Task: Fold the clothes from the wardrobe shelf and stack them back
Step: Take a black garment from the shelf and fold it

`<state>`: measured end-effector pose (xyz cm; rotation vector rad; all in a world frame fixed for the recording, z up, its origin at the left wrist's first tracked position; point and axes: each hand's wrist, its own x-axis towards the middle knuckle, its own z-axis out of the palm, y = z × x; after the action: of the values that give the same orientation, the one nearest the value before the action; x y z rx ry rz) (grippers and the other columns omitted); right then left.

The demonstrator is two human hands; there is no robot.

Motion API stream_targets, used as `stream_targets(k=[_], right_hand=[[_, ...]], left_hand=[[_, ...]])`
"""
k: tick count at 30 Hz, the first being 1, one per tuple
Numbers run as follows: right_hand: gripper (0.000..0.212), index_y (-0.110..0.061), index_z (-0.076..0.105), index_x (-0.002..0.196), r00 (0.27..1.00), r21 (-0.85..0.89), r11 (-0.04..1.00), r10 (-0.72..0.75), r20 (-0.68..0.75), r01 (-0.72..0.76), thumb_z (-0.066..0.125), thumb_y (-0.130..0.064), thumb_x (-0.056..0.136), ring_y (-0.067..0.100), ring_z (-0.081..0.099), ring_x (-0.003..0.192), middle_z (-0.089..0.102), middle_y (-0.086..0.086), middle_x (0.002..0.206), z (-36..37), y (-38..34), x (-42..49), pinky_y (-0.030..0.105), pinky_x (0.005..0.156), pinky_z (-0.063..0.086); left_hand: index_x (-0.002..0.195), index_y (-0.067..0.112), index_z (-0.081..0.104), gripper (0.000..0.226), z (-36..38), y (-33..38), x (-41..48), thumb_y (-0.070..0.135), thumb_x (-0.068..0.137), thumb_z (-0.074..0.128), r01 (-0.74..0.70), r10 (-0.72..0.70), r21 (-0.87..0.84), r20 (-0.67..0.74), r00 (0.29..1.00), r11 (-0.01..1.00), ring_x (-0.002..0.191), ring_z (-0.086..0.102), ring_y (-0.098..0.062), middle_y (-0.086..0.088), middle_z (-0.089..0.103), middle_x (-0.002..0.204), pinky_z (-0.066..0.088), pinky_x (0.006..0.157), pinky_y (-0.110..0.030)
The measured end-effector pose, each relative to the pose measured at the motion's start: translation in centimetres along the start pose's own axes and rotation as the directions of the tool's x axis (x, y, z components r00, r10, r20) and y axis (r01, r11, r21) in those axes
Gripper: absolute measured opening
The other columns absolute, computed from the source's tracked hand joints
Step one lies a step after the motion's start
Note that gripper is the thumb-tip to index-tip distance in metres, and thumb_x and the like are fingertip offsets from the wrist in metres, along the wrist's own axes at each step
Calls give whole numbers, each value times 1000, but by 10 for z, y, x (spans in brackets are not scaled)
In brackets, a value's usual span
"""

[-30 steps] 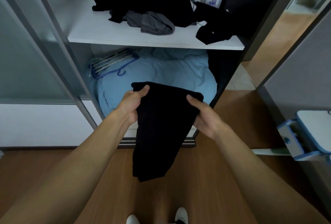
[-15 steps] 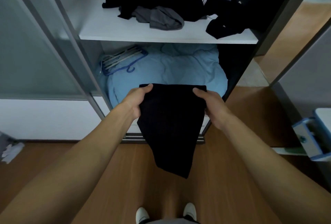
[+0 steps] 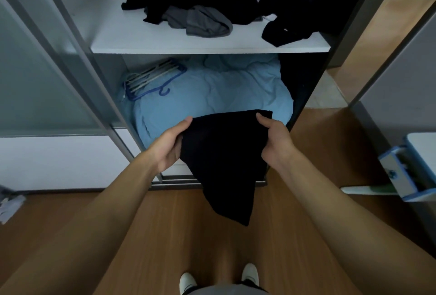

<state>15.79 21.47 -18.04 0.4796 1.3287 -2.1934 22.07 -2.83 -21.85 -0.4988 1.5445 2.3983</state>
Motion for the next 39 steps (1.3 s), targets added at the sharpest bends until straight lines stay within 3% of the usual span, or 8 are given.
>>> stream_targets(k=[10,14,18,24,29,32,36,39], right_hand=[[29,-10,71,109,993,-176,980,101,57,-90,69,-33,91,19,69,72,73,4,89,-15,-25,3,30,68,59],[34,-13,72,118,982,-304,949,-32,185,88,65,-37,95,21,71,106,74,5,115,-28,-12,0,31,93,55],[32,-5,68,121,984,-320,936,-105,142,146,60,-27,100,26,71,108,73,12,117,-20,-1,2,35,91,58],[27,-7,70,116,1000,-63,998,-2,15,3,65,-24,96,27,72,102,74,14,113,2,-3,1,40,87,60],[20,-6,70,109,991,-50,990,131,-38,-133,64,-21,97,25,72,87,75,12,98,11,-16,2,37,68,63],[18,-2,69,93,979,-93,975,200,-42,-203,60,-17,98,24,69,71,73,11,79,11,-24,5,36,54,61],[14,-3,67,99,971,-156,959,236,-28,-237,61,-16,96,22,66,75,68,11,87,5,-27,8,35,65,61],[30,-8,68,117,980,-213,961,192,55,-177,67,-24,92,22,69,83,71,8,99,-4,-30,8,36,76,61]], left_hand=[[98,10,75,17,36,13,17,25,95,66,-41,70,131,-220,973,991,80,75,-19,-7,78,90,58,62,-24],[96,10,72,15,39,17,22,23,94,66,39,-25,46,-280,960,998,69,74,-18,-6,77,80,58,57,-26],[102,9,72,25,27,19,19,31,90,71,122,-95,69,-310,946,990,69,75,-19,-8,78,84,58,56,-27],[104,20,76,31,-5,14,7,41,82,76,-94,132,141,-287,949,986,108,69,-13,4,77,107,52,95,-31],[144,23,47,63,-10,-5,6,23,85,70,-278,278,-18,-40,960,960,128,58,-15,-3,66,133,38,112,-30],[135,20,57,56,-3,-7,9,18,83,76,-321,319,84,34,947,943,125,60,-17,-3,67,132,46,104,-23],[99,20,70,18,8,-3,16,25,83,79,-331,408,364,-159,899,871,94,73,-13,8,78,92,54,74,-16],[97,22,71,5,12,-5,22,23,92,72,-342,438,355,-236,868,870,91,74,-12,6,78,91,55,73,-17]])
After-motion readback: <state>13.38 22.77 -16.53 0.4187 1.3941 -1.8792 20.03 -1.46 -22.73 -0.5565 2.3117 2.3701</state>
